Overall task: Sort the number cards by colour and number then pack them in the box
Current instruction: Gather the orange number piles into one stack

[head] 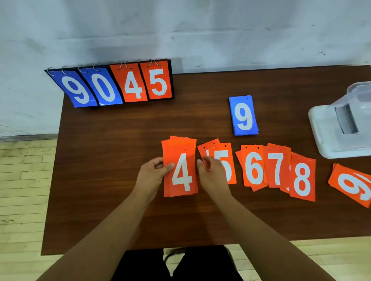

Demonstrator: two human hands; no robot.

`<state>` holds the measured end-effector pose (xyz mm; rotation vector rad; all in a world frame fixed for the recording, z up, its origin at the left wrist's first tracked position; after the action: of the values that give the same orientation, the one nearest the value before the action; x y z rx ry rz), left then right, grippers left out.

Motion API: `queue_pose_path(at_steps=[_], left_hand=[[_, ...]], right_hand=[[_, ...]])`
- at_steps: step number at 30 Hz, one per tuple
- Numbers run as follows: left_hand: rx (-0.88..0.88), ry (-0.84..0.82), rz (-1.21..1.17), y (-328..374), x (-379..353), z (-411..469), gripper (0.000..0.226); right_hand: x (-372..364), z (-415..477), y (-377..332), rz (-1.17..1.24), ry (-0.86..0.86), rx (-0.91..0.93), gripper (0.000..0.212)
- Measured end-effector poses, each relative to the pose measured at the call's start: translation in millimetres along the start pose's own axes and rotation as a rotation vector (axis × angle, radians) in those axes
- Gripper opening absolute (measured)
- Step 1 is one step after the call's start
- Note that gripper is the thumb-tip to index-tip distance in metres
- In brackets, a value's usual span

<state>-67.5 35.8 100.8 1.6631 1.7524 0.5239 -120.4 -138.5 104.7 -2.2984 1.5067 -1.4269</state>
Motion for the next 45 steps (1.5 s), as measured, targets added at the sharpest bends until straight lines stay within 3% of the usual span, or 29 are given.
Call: queue_pose_path(at_steps=[2,4,10,17,24,26,28,30,32,34,38,41,45], left_hand=[[0.005,0.067,-0.029,-4,-3,1,0.027],[0.008,0.111,-0.034,-6,-4,2,0.032],[-0.011,0.206,-0.071,-19,1,-1,0.031],[-0.028,0.32,-0.074,-33,16,-7,0.028],[-0.025,0.357,-0.074,-37,20,-11,0.036],[-0.028,0.373,-0.036,-35,17,-11,0.035],[-0.044,0.412,0.03,-32,11,-11,0.028],[-0.071,0.435,0.064,-30,3,-10,0.022],[-0.083,0.39,0.055,-30,-11,-9,0.014],[-0.061,0.274,0.014,-29,-31,-7,0.014],[0.004,0.045,-0.068,-35,-80,-1,0.022],[0.0,0.025,-0.04,-44,-105,5,0.022],[0.0,0.123,-0.062,-49,-114,10,0.019]], right_hand=[[7,9,24,-0.316,0.144,0.027,0.047],[7,14,43,-0.552,0.174,0.084,0.046],[-9,15,44,-0.784,0.068,0.27,0.05],[-3,34,15,-0.737,-0.024,0.015,0.096],[3,38,27,-0.707,-0.092,-0.032,0.08],[11,35,31,-0.515,-0.055,-0.016,0.065],[24,34,33,-0.117,-0.101,-0.067,0.05],[37,33,32,0.211,-0.161,-0.152,0.051],[44,31,32,0.358,-0.213,-0.188,0.054],[47,26,32,0.332,-0.243,-0.163,0.056],[47,18,39,0.006,-0.135,-0.027,0.058],[61,20,60,-0.118,-0.053,0.046,0.06],[81,28,105,-0.429,0.158,0.083,0.061]])
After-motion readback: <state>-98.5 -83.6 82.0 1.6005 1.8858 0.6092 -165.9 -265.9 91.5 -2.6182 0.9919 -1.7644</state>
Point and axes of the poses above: each hand's wrist, its own z-axis towards the middle knuckle, its own x-axis out of the back of the hand, y = z × x, the point moved 1 cm from there along z, towards the middle knuckle, and after that the axes turned 13 degrees about -z, right-handed, at the moved point
